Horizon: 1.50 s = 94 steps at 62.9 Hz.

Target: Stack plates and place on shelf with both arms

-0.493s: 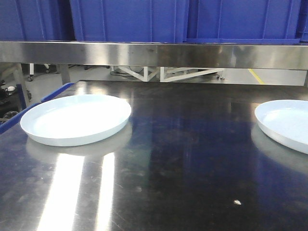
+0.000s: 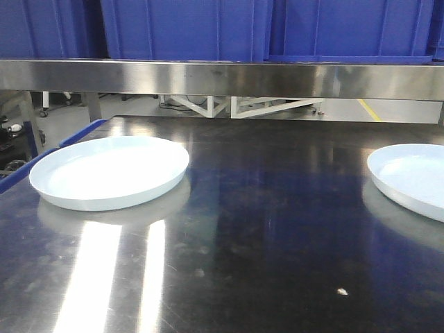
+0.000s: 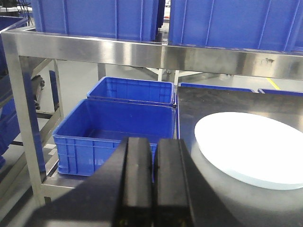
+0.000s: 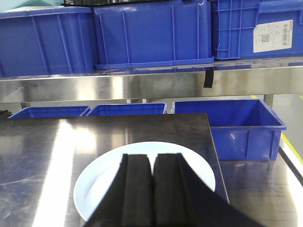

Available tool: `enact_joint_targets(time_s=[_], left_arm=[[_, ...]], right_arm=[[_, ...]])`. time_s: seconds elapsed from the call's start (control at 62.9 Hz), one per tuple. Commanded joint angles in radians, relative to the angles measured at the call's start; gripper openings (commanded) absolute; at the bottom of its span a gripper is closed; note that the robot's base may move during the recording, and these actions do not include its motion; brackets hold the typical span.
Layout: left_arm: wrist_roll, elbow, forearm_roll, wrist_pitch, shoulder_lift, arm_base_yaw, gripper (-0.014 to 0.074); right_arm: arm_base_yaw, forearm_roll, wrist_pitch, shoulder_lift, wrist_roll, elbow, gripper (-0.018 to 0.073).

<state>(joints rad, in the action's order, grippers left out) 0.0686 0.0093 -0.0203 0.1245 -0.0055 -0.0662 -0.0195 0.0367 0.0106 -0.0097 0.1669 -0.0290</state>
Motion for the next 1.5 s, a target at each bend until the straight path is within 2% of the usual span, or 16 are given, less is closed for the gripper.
enact_joint_targets(time_s=[0.0,0.239,0.334,0.445,0.589,0.843,0.986,1.145,1.479], left_arm=[[0.000,0.023,0.000,-0.087,-0.018,0.000,0.0087],[0.000,0.023,0.000,-0.087,-0.018,0.000,0.0087],[-0.004,0.021,0.073,-0.087,-0.018,0.000,0.0087],[-0.004,-0.015,0.061,-0.081,-0.005,0.000,0.0087],[-0.006,-0.215,0.067,0.024,0.106,0.000,0.0087],[-0.006,-0.730,0.080,0.364,0.545,0.000,0.0087],[-0.007,-0.880,0.077,0.417,0.711,0.000,0.0087],[-0.010,-0.924,0.080,0.417,0.799,-0.025,0.0087],[-0.010,-0.922,0.074,0.440,0.822,-0.033,0.0087]], right_arm=[[-0.005,0.010,-0.086,-0.022,-0.003,0.017,0.0053],[-0.005,0.010,-0.086,-0.022,-0.003,0.017,0.0053],[-0.005,0.010,-0.086,-0.022,-0.003,0.017,0.0053],[-0.005,0.010,-0.086,-0.022,-0.003,0.017,0.0053],[-0.005,0.010,-0.086,-0.022,-0.003,0.017,0.0053],[-0.005,0.010,-0.086,-0.022,-0.003,0.017,0.0053],[-0.005,0.010,-0.086,-0.022,-0.003,0.017,0.0053],[-0.005,0.010,-0.086,-0.022,-0.003,0.017,0.0053],[-0.005,0.010,-0.086,-0.022,-0.003,0.017,0.0053]])
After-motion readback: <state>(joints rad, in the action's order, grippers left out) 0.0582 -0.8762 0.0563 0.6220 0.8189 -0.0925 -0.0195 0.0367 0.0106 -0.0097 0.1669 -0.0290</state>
